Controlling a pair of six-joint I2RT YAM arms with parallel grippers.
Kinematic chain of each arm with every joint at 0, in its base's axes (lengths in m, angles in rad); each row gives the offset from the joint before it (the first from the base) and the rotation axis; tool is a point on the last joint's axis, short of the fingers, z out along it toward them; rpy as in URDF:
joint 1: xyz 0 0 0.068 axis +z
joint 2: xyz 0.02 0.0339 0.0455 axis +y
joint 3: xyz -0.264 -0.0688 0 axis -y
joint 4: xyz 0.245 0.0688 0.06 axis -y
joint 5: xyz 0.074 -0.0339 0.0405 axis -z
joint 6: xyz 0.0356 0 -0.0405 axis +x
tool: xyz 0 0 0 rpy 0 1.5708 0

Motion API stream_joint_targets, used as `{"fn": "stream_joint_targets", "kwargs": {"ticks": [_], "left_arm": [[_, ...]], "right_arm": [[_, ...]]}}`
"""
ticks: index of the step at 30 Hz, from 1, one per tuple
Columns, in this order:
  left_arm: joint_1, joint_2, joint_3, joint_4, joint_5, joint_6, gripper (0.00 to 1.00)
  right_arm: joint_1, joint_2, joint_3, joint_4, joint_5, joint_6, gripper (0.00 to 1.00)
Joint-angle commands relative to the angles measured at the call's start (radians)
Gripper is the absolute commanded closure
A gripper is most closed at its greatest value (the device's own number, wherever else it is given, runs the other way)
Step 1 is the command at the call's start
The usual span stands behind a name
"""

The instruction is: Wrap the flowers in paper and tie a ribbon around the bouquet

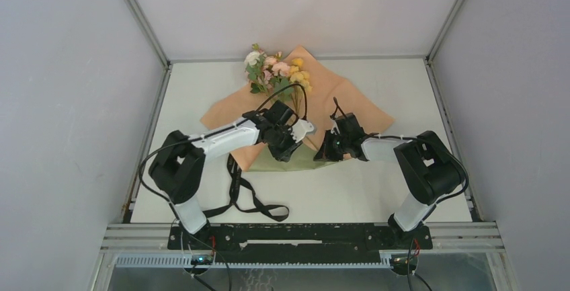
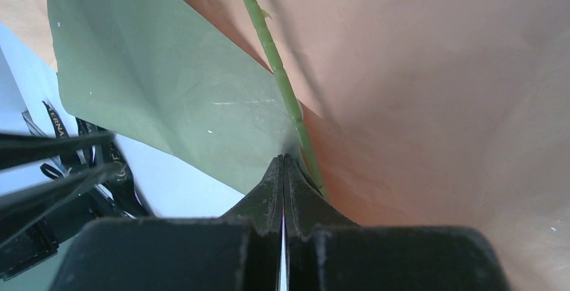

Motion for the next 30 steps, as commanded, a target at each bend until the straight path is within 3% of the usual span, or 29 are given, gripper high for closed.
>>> {"fn": "stream_joint_targets", "kwargs": {"ticks": [1, 7, 20, 25, 28, 30], "left_arm": [[0.043, 0.056, -0.063, 0.05, -0.08, 0.066, 0.74], [0.078, 0.071, -0.122, -0.007, -0.125, 0.094, 0.75], [0.182, -0.099, -0.385, -0.075, -0.145, 0.172, 0.74], [0.207, -0.143, -0.336, -0.128, -0.143, 0.177, 0.74], [0.209, -0.186, -0.257, -0.171, -0.058, 0.176, 0.68], [0.21, -0.191, -0.21, -0.146, 0.012, 0.147, 0.51]], "right_arm": [[0.006, 0.018, -0.026, -0.037, 0.019, 0.003, 1.0], [0.002, 0.031, -0.025, -0.048, 0.021, 0.001, 1.0], [0.0, 0.031, -0.034, -0.076, 0.037, -0.008, 1.0], [0.0, 0.029, -0.033, -0.074, 0.024, -0.003, 1.0], [0.002, 0.02, -0.033, -0.078, 0.024, -0.003, 1.0], [0.005, 0.01, -0.033, -0.08, 0.03, -0.002, 1.0]]}}
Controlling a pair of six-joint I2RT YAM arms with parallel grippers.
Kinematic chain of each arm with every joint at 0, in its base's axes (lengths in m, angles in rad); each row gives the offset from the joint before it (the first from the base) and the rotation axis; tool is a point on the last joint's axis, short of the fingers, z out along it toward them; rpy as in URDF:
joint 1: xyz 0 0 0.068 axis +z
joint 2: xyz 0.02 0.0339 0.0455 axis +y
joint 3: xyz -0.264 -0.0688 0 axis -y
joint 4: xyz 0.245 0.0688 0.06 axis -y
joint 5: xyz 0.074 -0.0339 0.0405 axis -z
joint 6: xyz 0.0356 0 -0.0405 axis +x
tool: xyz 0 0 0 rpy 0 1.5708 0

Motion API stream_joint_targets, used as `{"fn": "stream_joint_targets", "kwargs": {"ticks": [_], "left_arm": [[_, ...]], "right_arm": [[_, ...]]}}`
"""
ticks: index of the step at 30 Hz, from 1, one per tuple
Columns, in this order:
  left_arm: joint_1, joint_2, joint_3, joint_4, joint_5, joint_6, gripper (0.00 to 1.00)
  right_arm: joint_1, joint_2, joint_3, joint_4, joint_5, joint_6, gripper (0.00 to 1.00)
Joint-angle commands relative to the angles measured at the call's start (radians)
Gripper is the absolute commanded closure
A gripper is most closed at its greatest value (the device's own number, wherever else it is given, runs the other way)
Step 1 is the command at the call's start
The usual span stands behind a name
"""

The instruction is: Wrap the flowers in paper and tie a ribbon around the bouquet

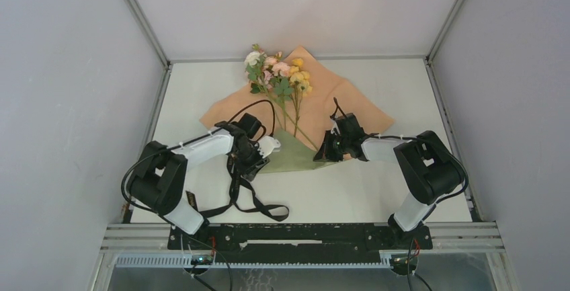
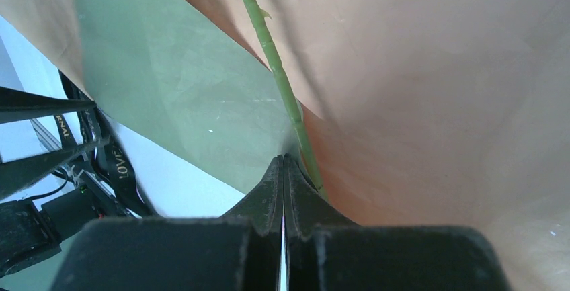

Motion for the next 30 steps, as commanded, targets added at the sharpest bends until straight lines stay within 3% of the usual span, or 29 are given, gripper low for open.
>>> {"fn": "stream_joint_targets", "kwargs": {"ticks": [1, 3, 9, 15, 19, 21, 24, 29, 30], "left_arm": [[0.008, -0.047, 0.131, -0.011, 0.131, -0.037, 0.43], [0.021, 0.017, 0.168, 0.054, 0.15, -0.099, 0.35], [0.1, 0.21, 0.312, 0.147, 0.196, -0.281, 0.3], [0.104, 0.338, 0.393, 0.137, 0.35, -0.328, 0.24], [0.103, 0.366, 0.386, 0.12, 0.411, -0.329, 0.26], [0.104, 0.354, 0.373, 0.116, 0.437, -0.314, 0.33], [0.104, 0.336, 0.358, 0.093, 0.476, -0.285, 0.51], [0.104, 0.314, 0.352, 0.051, 0.515, -0.244, 0.95], [0.104, 0.307, 0.349, 0.045, 0.516, -0.24, 0.99]], "right_arm": [[0.008, 0.004, -0.03, -0.081, 0.038, -0.004, 1.0], [0.011, 0.002, -0.03, -0.076, 0.036, 0.001, 1.0], [0.012, -0.006, -0.03, -0.069, 0.029, 0.01, 1.0], [0.01, -0.022, -0.03, -0.073, 0.023, 0.009, 1.0], [0.016, -0.044, -0.012, -0.076, -0.001, 0.011, 1.0], [0.027, -0.06, 0.011, -0.076, -0.03, -0.001, 1.0], [0.044, -0.088, 0.093, -0.112, -0.066, -0.051, 0.97], [0.045, -0.099, 0.251, -0.202, 0.022, -0.149, 0.87], [0.043, -0.082, 0.286, -0.235, 0.057, -0.169, 0.83]]}}
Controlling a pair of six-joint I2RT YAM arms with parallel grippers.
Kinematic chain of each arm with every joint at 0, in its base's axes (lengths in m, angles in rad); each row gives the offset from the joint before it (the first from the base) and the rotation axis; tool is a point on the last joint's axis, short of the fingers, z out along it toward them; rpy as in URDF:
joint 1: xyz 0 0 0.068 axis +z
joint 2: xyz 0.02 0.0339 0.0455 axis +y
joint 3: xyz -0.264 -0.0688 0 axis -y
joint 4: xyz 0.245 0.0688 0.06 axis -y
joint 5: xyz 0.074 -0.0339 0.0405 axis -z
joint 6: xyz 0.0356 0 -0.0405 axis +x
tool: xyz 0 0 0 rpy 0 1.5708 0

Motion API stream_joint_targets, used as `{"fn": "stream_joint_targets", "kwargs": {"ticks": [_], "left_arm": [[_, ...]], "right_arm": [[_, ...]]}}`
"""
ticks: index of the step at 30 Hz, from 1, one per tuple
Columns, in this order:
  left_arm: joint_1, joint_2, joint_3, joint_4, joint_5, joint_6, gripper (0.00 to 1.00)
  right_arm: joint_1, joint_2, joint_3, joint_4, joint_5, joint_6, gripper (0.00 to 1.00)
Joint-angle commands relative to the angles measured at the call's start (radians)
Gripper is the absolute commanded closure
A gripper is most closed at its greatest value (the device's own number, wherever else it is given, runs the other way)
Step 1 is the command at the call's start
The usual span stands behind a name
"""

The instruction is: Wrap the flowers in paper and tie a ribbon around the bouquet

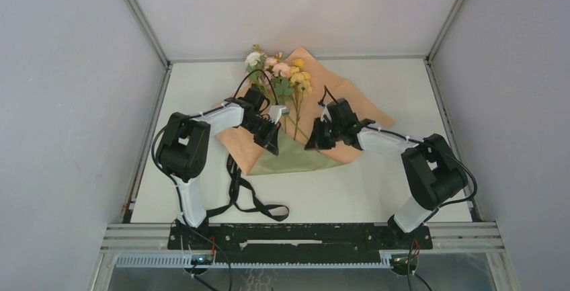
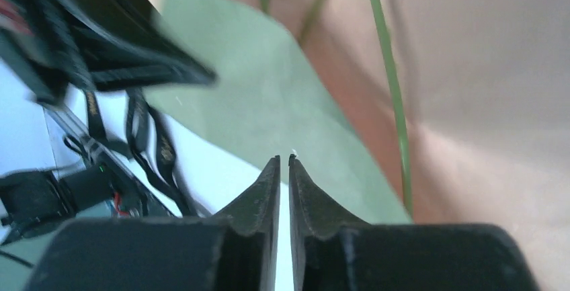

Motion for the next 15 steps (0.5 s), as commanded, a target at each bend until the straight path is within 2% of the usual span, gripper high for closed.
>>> {"fn": "stream_joint_targets", "kwargs": {"ticks": [1, 3, 6, 10, 15], "left_arm": [[-0.004, -0.048, -0.025, -0.042, 0.074, 0.042, 1.0], [-0.004, -0.061, -0.036, -0.039, 0.072, 0.045, 1.0], [-0.004, -0.07, -0.047, -0.036, 0.071, 0.044, 1.0], [-0.004, -0.059, -0.051, -0.033, 0.071, 0.033, 1.0], [-0.003, -0.052, -0.054, -0.016, 0.06, 0.024, 1.0]], "right_arm": [[-0.003, 0.002, 0.182, -0.083, 0.123, -0.129, 0.77], [-0.002, 0.077, 0.266, -0.148, 0.195, -0.179, 0.61], [0.01, 0.191, 0.4, -0.249, 0.269, -0.247, 0.48], [0.025, 0.288, 0.491, -0.284, 0.298, -0.274, 0.44], [0.049, 0.343, 0.509, -0.263, 0.252, -0.241, 0.46]]}}
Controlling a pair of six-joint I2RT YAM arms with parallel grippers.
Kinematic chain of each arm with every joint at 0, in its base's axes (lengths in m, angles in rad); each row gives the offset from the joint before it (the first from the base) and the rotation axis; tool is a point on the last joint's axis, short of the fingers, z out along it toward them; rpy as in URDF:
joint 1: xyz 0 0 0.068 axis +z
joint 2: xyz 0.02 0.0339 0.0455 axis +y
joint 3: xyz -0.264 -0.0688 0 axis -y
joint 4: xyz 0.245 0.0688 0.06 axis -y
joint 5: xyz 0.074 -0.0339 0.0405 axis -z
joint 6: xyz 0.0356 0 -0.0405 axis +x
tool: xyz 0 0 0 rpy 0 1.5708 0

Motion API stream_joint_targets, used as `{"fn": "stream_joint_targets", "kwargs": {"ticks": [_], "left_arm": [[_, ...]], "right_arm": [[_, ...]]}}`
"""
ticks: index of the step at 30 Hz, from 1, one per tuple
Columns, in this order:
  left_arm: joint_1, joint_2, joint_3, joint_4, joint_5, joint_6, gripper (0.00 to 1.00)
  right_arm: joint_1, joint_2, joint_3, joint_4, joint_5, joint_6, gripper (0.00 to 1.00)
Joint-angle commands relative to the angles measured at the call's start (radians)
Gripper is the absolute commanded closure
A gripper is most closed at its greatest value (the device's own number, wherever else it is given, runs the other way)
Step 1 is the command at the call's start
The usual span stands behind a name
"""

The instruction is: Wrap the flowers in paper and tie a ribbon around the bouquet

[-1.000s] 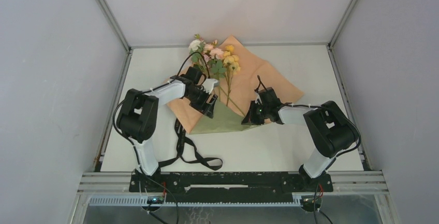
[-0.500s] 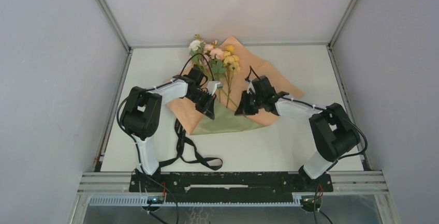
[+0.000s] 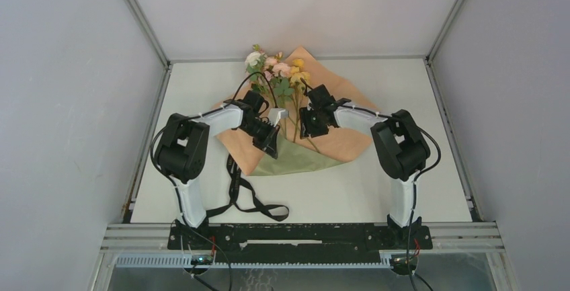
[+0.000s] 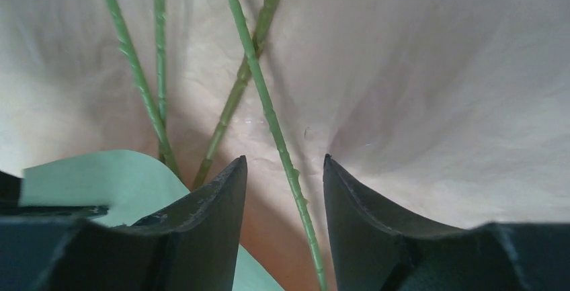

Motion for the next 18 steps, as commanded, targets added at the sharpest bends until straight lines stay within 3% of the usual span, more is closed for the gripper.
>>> {"fn": "stream_joint_targets", "kwargs": {"ticks": [1, 6, 8, 11, 18], "left_arm": [[-0.004, -0.034, -0.024, 0.021, 0.016, -0.003, 1.0], [-0.005, -0.01, -0.036, 0.064, -0.013, -0.039, 1.0], [-0.004, 0.0, -0.035, 0.071, -0.012, -0.051, 1.0], [-0.004, 0.006, -0.036, 0.075, -0.008, -0.053, 1.0], [-0.004, 0.018, -0.042, 0.085, 0.027, -0.059, 1.0]], "right_arm": [[0.029, 0.018, 0.044, -0.016, -0.012, -0.005, 0.5], [0.043, 0.025, 0.029, -0.014, 0.018, 0.072, 0.85], [0.043, 0.006, -0.009, 0.002, 0.028, 0.138, 0.95], [0.046, -0.058, -0.109, 0.108, 0.005, 0.255, 1.0], [0.064, -0.116, -0.21, 0.275, 0.014, 0.41, 1.0]]}}
